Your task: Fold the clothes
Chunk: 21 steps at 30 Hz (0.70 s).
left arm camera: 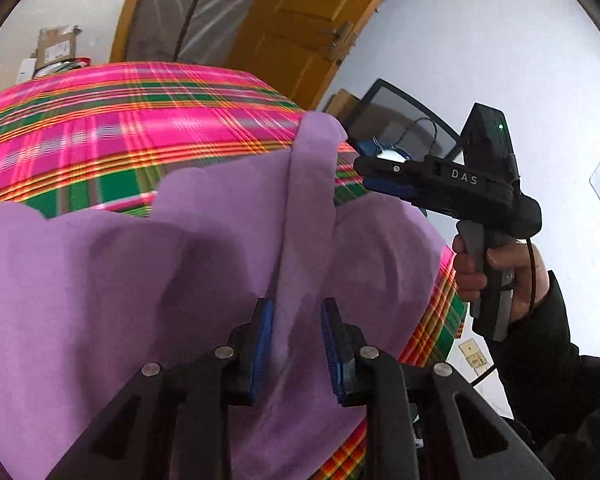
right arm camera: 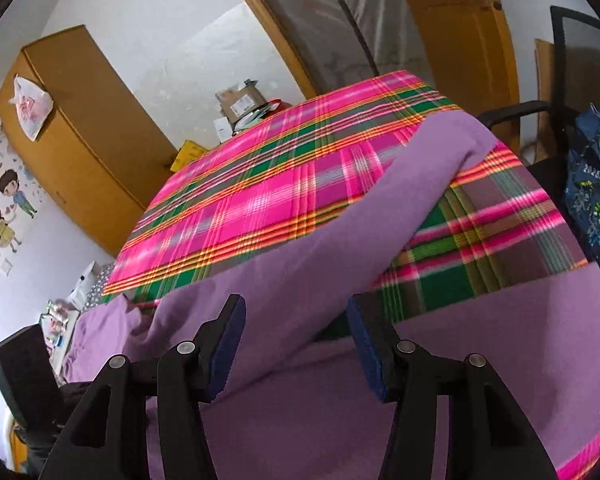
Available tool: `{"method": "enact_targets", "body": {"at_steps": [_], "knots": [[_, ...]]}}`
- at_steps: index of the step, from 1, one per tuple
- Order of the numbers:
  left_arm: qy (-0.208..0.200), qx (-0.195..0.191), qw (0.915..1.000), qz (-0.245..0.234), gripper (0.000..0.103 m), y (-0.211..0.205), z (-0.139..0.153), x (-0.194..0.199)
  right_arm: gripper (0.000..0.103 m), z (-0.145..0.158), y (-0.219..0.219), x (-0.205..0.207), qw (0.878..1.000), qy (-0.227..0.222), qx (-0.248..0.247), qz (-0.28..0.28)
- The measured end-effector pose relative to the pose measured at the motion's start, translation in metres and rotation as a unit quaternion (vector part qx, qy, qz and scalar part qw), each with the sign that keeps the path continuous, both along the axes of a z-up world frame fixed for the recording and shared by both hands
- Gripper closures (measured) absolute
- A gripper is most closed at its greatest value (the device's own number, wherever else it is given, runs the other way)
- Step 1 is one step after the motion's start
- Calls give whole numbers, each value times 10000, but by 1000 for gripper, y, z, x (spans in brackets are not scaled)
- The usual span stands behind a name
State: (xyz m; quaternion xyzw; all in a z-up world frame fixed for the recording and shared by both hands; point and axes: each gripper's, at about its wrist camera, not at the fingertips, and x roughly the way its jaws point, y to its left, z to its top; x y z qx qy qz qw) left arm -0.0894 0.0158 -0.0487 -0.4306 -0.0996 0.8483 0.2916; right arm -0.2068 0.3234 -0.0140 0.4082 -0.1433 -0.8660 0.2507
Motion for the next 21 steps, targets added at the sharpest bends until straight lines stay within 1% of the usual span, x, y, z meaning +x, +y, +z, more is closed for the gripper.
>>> {"method": "enact_targets", "body": {"at_steps": [2, 4, 6, 7, 9, 12, 14, 17, 19, 21], "knots": [[-36, -48, 9999, -103, 77, 6, -3, -2, 48, -2, 4, 3, 10000, -12, -49, 27], [-47, -188, 9998, -111, 78, 10, -6, -5, 48, -5, 6, 7, 9999, -12, -106, 98], [49, -300, 9995, -63, 94, 12, -4, -6, 48, -5, 5, 10, 9997, 30, -134, 214], [116, -309, 9995, 3, 99, 11, -1, -6, 48, -5, 5, 12, 9995, 55, -145, 275], [282, -238, 9991, 211, 99, 2, 9, -8, 48, -3, 3, 18, 9987, 147, -160, 457], [514, -101, 9973, 517, 99, -12, 26, -12, 49, -2, -3, 29, 9955, 298, -213, 878], [672, 18, 9954, 685, 99, -21, 42, -16, 61, -3, -14, 37, 9911, 336, -215, 1266], [884, 137, 9926, 821, 99, -30, 63, -20, 72, -12, -42, 46, 9824, 240, -93, 1850], [1007, 178, 9912, 843, 99, -32, 75, -20, 75, -20, -64, 47, 9770, 121, 29, 2130], [1095, 219, 9902, 837, 99, -30, 83, -18, 76, -27, -87, 46, 9720, 63, 189, 2343]]}}
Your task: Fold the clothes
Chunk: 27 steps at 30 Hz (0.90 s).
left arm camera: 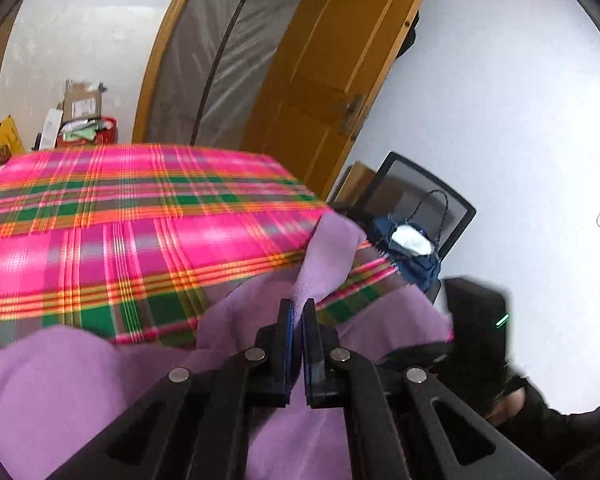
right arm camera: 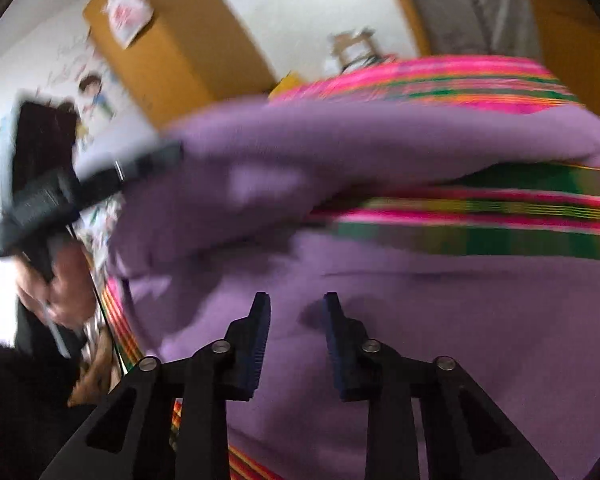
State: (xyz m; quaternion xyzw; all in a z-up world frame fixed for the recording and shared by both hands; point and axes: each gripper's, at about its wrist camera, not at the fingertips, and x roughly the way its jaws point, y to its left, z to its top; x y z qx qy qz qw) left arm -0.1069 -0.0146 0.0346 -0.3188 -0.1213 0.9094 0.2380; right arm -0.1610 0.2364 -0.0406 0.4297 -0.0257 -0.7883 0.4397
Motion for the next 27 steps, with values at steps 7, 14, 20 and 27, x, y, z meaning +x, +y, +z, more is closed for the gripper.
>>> {"method": "enact_targets", "body": {"at_steps": [7, 14, 20, 27], "knots": [[61, 17, 9999, -95, 99, 4, 8, 7, 80, -2, -31, -47, 9981, 126, 248, -553], [-200, 118, 9993, -298, 99, 9, -10, 15, 77, 3, 25, -59, 9900, 95, 177, -1399], [-735, 92, 9940, -800, 99, 29, -52, 21, 71, 8, 80, -54, 9752, 35, 167, -2206], [-1236, 57, 9884, -878, 99, 39, -93, 23, 64, 31, 66, -50, 9756, 353, 317, -2146]]}}
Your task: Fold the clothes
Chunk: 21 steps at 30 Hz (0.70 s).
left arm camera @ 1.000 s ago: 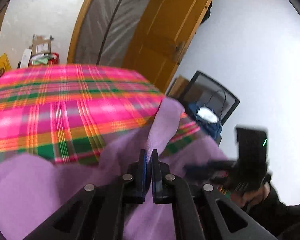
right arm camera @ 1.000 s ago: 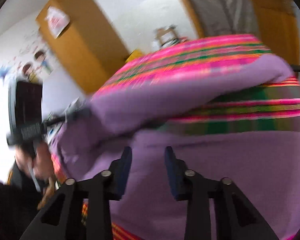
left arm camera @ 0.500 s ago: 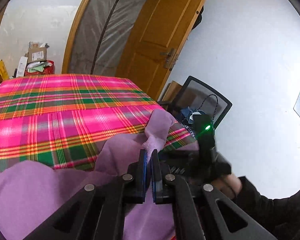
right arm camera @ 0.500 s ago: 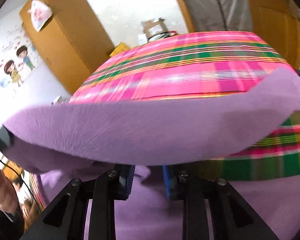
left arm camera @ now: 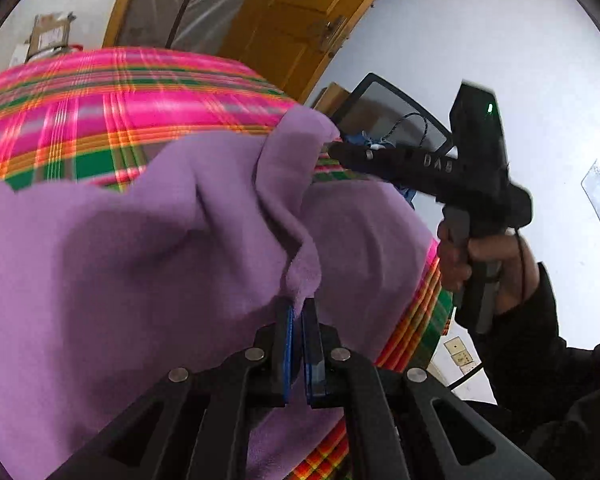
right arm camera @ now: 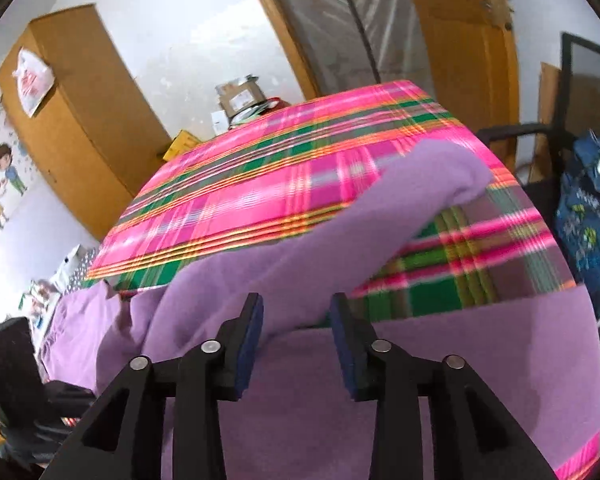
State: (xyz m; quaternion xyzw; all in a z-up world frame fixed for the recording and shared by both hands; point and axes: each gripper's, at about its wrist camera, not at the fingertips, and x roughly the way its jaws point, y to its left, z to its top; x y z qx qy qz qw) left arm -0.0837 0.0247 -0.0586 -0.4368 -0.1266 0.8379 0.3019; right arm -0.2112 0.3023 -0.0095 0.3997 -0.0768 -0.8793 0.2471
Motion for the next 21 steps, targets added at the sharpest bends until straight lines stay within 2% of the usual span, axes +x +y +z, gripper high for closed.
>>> {"method": "enact_targets", "body": {"at_steps": [7, 17, 18, 20, 21], "knots": [[2, 5, 10000, 4, 99, -2, -5, 5, 64, -6, -46, -16, 9977, -23, 671, 124], [-25, 72, 9999, -68, 99, -3, -9, 6, 65, -26, -76, -41, 9918, -306, 1244, -27], [-25, 80, 9999, -78, 99, -2, -9, 6, 67, -27, -77, -40, 9908, -267, 1324, -40], [-22, 93, 9999, -98, 99, -2, -10, 6, 82, -28, -78, -40, 9892, -186, 1453, -88], [-22, 99, 9999, -106, 99, -2, -10, 6, 85, -28, -76, -40, 9888, -173, 1478, -120]]}}
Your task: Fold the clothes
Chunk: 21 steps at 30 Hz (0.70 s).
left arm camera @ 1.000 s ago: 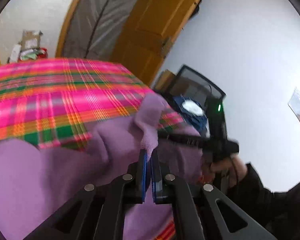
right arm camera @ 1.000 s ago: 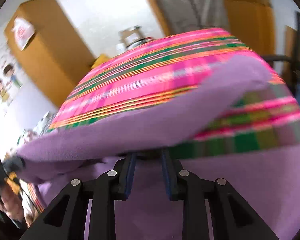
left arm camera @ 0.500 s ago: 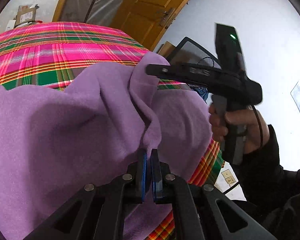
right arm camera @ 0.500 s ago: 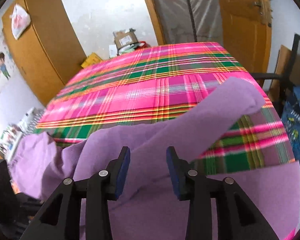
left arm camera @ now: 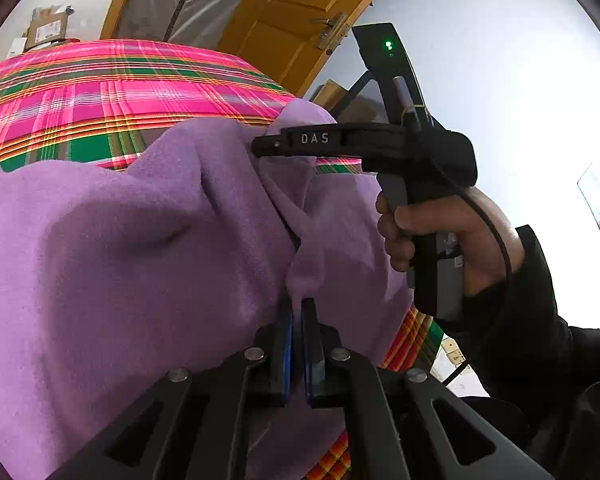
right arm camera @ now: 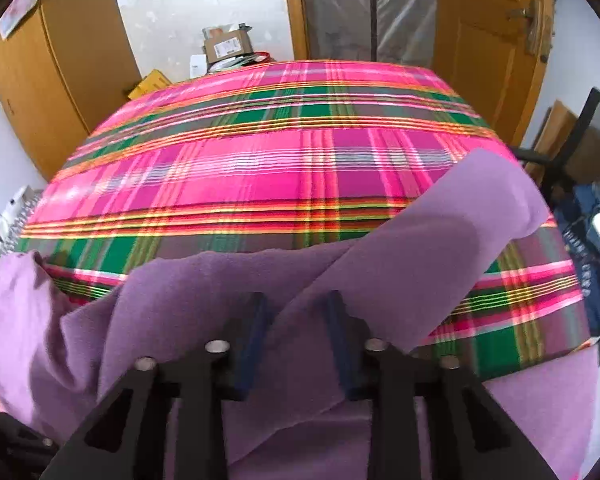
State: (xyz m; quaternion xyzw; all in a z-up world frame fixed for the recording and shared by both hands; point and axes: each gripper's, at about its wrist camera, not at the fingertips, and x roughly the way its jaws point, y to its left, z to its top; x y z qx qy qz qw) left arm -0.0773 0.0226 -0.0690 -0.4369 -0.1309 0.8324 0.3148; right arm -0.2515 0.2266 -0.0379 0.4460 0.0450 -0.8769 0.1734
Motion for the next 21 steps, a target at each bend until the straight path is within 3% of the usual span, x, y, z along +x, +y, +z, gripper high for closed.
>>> {"method": "enact_targets", "body": {"at_steps": [1, 4, 12, 21], "knots": [[1, 6, 10000, -9, 99, 0, 0, 0, 92, 0, 2, -1, 10000, 1, -9, -26], [7, 16, 10000, -22, 99, -3, 1, 1, 97, 0, 9, -2, 9999, -13, -123, -46], [141, -26, 9999, 71, 99, -9, 12, 5, 99, 15, 37, 9, 9969, 195, -743, -191], [665, 23, 9970, 405, 99, -20, 50, 0, 99, 60, 96, 39, 9751, 798, -2006, -501]]}}
